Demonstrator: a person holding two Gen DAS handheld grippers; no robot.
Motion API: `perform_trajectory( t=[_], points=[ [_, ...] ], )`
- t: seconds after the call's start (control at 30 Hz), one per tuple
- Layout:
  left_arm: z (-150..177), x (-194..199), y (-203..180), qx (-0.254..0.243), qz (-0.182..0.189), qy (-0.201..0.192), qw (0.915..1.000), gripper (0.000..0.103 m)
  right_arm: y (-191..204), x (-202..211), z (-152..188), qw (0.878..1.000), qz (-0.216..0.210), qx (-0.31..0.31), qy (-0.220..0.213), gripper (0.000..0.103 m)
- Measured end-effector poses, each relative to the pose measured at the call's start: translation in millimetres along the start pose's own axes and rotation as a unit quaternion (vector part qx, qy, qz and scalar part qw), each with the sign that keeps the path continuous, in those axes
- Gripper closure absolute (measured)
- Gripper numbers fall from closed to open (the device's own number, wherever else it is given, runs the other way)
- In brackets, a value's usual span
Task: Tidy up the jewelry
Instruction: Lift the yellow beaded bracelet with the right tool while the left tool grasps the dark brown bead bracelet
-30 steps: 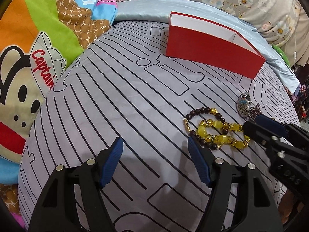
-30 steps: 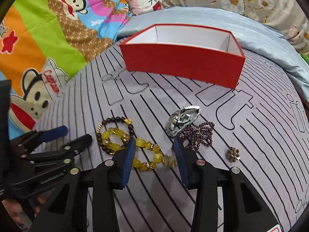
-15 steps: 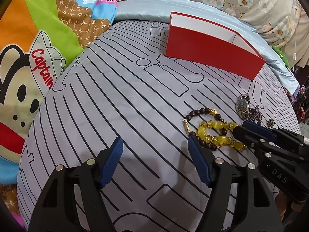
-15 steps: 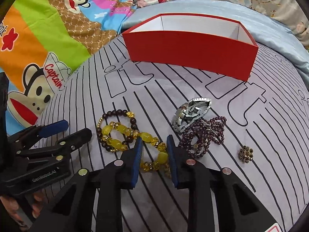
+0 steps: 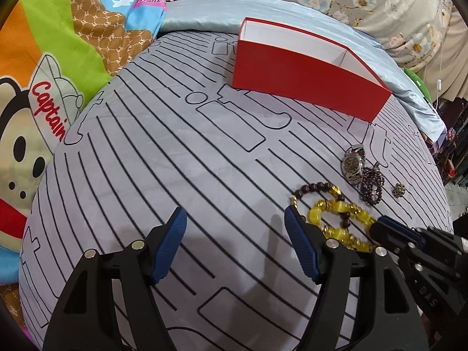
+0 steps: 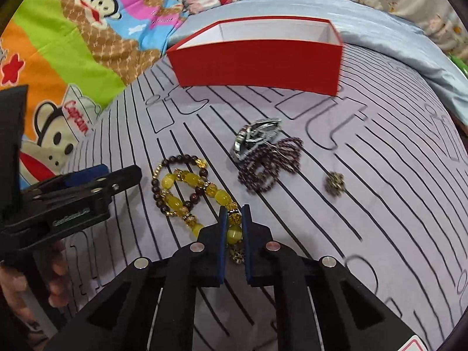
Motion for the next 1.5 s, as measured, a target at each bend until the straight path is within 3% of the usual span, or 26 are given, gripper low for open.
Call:
perform_trajectory(
  t=[0.13,0.43,0.53,0.67,0.8,0.87,1.2,1.5],
  points=[
    [-2,-1,-13,-0.009,0.011,0.000,0.9999,0.037,-5,21,2,1.000,-0.015,-0.022,-0.010,0.094],
    [12,-3,-61,-0.050,0.054,0.012,0.9972,0.038,-13,30,42,0.999,-0.012,-0.040,0.030,0.094],
    [16,-2,-72,-0.070,0.056,0.011,0.9959,0.043,-14,31,46,0.998,-0.013,-0.046,0.028,0.094],
    [20,0,-79,-0.088,0.060,0.012,0.9942,0.058,-15,31,48,0.999,-0.011,-0.042,0.028,0.094],
    [22,2,-79,-0.090,0.065,0.011,0.9938,0.086,-15,31,48,0.999,-0.012,-0.045,0.028,0.094],
    [24,2,-81,-0.091,0.071,0.012,0.9933,0.093,-14,31,45,0.998,-0.017,-0.049,0.027,0.094],
    [23,2,-75,-0.087,0.060,0.013,0.9943,0.096,-18,72,5,0.997,-0.022,-0.063,-0.038,0.094],
    [23,6,-55,-0.063,0.043,0.015,0.9970,0.096,-35,57,45,0.998,0.002,-0.068,0.013,0.094]
  ],
)
Point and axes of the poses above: each gripper's, at about its wrist camera, not at the fingertips, and x roughly against the way its jaws point, y to its left, z to its underside, the point moved 10 cm from there along -x, roughly the way its jaws point, and after that the axes turned 3 degrees about -y, right-handed, at the moved point
